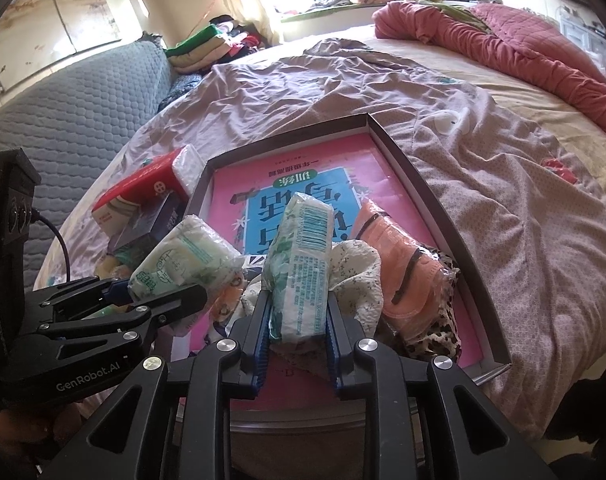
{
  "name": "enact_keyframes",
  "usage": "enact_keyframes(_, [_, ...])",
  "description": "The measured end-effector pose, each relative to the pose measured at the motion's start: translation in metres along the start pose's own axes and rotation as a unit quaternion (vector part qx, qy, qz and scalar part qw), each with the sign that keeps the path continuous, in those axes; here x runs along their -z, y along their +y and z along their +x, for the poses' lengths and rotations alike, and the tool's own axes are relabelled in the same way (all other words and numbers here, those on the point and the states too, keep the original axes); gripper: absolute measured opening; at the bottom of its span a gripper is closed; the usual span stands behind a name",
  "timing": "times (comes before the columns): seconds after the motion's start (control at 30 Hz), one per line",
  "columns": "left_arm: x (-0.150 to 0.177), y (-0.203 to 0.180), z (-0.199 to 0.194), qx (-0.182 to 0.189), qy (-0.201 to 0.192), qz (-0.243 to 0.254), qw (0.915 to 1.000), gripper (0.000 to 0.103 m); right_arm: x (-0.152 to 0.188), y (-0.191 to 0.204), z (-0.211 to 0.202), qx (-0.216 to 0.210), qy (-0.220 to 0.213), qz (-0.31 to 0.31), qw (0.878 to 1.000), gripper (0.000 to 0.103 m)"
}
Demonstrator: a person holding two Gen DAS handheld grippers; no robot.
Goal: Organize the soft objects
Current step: 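Lower both packets onto the tray and open both tools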
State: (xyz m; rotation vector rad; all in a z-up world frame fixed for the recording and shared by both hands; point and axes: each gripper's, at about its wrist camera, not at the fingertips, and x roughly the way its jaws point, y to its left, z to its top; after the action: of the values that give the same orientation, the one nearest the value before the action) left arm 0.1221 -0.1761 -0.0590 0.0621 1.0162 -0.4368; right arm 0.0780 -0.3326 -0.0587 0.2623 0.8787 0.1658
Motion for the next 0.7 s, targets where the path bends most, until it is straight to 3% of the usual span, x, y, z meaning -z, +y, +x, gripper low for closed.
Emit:
enact_keyframes(0.4, [0.000, 0.002, -0.001, 0.003, 0.001, -0.005, 1.0000, 0.044, -0.003, 0.000, -0.011, 0.006, -0.012, -0.002, 1.000, 0.034])
enact_keyframes(0.7, [0.000, 0.001, -0.003, -0.003, 0.002, -0.002, 1.0000, 0.046, -0.006, 0.001, -0.020, 0.014, -0.021, 0.000, 1.000, 0.035])
